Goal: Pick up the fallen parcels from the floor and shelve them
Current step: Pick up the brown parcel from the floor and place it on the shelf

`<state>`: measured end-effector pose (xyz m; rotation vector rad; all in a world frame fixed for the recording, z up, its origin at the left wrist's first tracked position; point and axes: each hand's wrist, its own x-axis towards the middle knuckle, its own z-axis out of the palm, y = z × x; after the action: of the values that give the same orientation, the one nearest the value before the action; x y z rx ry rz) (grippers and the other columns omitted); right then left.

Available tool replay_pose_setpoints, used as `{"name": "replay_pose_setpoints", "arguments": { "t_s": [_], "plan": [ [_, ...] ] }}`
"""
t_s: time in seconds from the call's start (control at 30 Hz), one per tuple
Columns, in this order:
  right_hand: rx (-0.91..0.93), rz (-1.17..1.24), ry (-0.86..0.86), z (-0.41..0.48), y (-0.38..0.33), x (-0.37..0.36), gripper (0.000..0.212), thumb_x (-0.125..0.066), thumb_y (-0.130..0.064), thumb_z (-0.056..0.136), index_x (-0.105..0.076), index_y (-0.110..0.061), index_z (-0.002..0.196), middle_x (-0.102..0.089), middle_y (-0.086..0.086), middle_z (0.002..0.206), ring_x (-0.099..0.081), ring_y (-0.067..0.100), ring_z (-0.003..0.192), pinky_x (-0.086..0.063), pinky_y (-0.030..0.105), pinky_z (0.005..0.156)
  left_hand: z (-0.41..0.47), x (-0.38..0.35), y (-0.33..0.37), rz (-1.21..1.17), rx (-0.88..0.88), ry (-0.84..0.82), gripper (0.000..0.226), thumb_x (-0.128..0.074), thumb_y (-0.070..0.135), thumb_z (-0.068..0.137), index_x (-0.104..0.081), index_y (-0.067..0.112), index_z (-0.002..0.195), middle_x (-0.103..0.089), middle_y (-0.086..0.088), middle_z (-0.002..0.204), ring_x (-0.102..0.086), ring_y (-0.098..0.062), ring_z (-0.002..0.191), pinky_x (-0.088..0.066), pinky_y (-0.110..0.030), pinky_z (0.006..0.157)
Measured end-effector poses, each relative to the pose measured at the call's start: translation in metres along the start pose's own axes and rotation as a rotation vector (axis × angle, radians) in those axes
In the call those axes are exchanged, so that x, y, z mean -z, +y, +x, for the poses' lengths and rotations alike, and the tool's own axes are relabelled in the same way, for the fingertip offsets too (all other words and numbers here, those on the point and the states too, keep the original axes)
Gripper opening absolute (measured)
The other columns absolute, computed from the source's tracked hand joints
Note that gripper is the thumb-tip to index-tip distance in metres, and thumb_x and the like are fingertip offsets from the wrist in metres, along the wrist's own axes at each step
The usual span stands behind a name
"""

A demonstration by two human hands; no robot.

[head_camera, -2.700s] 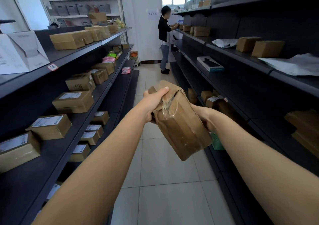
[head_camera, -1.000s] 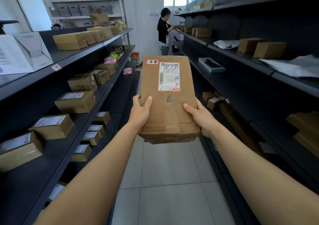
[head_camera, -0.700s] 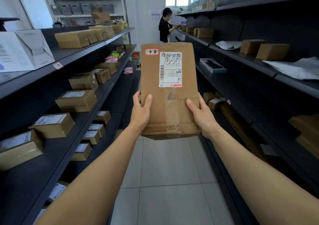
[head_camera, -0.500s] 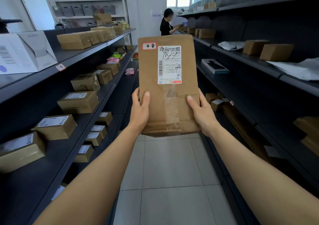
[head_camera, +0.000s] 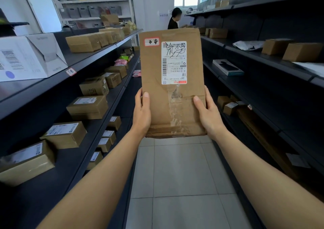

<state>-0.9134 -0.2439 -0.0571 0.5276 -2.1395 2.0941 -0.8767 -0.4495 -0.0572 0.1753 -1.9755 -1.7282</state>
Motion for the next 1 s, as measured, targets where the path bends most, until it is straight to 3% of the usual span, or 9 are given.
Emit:
{"name": "replay_pose_setpoints", "arguments": {
  "t_s": [0.1,0.23,0.37,0.53,0.6,0.67,0.77,0.87,1.0],
  "plan": [
    [0.023,-0.003,0.017,0.013,0.002,-0.001,0.049,-0.052,-0.044,0.096,-0.041,-0.041,0.143,-0.062,-0.022,0.126,-0.06,-0.008,0.107,-0.045,0.018,0.088,0.018,-0.003,-0.002,0.007,-0.009,0.002,0.054,-0.028,0.05,0.102,-0.024,0.027,0.151,-0.039,0.019,0.129,-0.044,0.016,0.101,-0.032,-0.002,0.076],
    [0.046,-0.011,0.06,0.036,0.007,0.007,0.046,-0.052,-0.043,0.096,-0.043,-0.042,0.142,-0.063,-0.027,0.122,-0.059,-0.01,0.108,-0.045,0.015,0.088,0.046,-0.019,-0.007,0.015,-0.039,-0.003,0.054,-0.027,0.049,0.103,-0.024,0.026,0.152,-0.038,0.02,0.128,-0.041,0.027,0.093,-0.032,0.009,0.067],
    [0.029,-0.017,0.094,0.064,0.023,0.025,0.051,-0.052,-0.043,0.096,-0.04,-0.039,0.145,-0.06,-0.024,0.128,-0.057,-0.009,0.112,-0.045,0.012,0.089,0.071,-0.05,-0.021,-0.005,-0.058,0.014,0.052,-0.025,0.046,0.104,-0.029,0.022,0.15,-0.043,0.012,0.134,-0.045,0.007,0.108,-0.032,-0.002,0.078],
    [-0.008,0.029,0.194,0.108,0.045,0.052,0.057,-0.05,-0.048,0.095,-0.038,-0.033,0.149,-0.048,-0.012,0.149,-0.046,0.004,0.133,-0.033,0.035,0.116,0.107,-0.094,-0.031,-0.019,-0.061,0.043,0.05,-0.025,0.04,0.106,-0.036,0.017,0.148,-0.044,0.0,0.147,-0.041,-0.006,0.127,-0.03,-0.013,0.099],
    [-0.019,0.038,0.199,0.128,0.05,0.06,0.057,-0.048,-0.049,0.096,-0.038,-0.032,0.15,-0.045,-0.013,0.151,-0.043,0.003,0.135,-0.03,0.034,0.118,0.123,-0.109,-0.031,-0.029,-0.062,0.032,0.049,-0.025,0.038,0.106,-0.038,0.015,0.147,-0.046,-0.002,0.147,-0.043,-0.009,0.128,-0.032,-0.017,0.105],
    [-0.026,0.042,0.201,0.145,0.056,0.069,0.059,-0.047,-0.052,0.094,-0.038,-0.032,0.15,-0.044,-0.019,0.148,-0.044,-0.005,0.13,-0.031,0.026,0.113,0.139,-0.122,-0.034,-0.048,-0.051,0.024,0.049,-0.025,0.036,0.106,-0.038,0.013,0.147,-0.046,-0.005,0.147,-0.043,-0.014,0.132,-0.032,-0.027,0.112],
    [-0.023,0.026,0.234,0.167,0.066,0.079,0.061,-0.046,-0.055,0.093,-0.038,-0.031,0.149,-0.045,-0.029,0.135,-0.043,-0.025,0.111,-0.03,0.008,0.095,0.16,-0.14,-0.042,-0.074,-0.036,0.0,0.048,-0.025,0.034,0.107,-0.038,0.011,0.147,-0.046,-0.002,0.146,-0.043,-0.012,0.131,-0.033,-0.011,0.102],
    [-0.02,0.01,0.276,0.186,0.076,0.084,0.059,-0.046,-0.053,0.094,-0.039,-0.031,0.148,-0.045,-0.028,0.136,-0.041,-0.033,0.103,-0.032,-0.004,0.083,0.185,-0.154,-0.053,-0.075,-0.035,-0.04,0.045,-0.026,0.033,0.107,-0.041,0.014,0.144,-0.05,0.012,0.125,-0.05,0.007,0.107,-0.031,0.011,0.073],
    [-0.017,-0.017,0.346,0.21,0.082,0.082,0.056,-0.047,-0.051,0.095,-0.041,-0.03,0.147,-0.047,-0.022,0.141,-0.044,-0.028,0.11,-0.034,-0.005,0.083,0.221,-0.168,-0.065,-0.121,-0.018,-0.13,0.046,-0.026,0.037,0.106,-0.041,0.015,0.144,-0.048,0.013,0.119,-0.045,0.017,0.089,-0.031,0.012,0.062]
  ]
}}
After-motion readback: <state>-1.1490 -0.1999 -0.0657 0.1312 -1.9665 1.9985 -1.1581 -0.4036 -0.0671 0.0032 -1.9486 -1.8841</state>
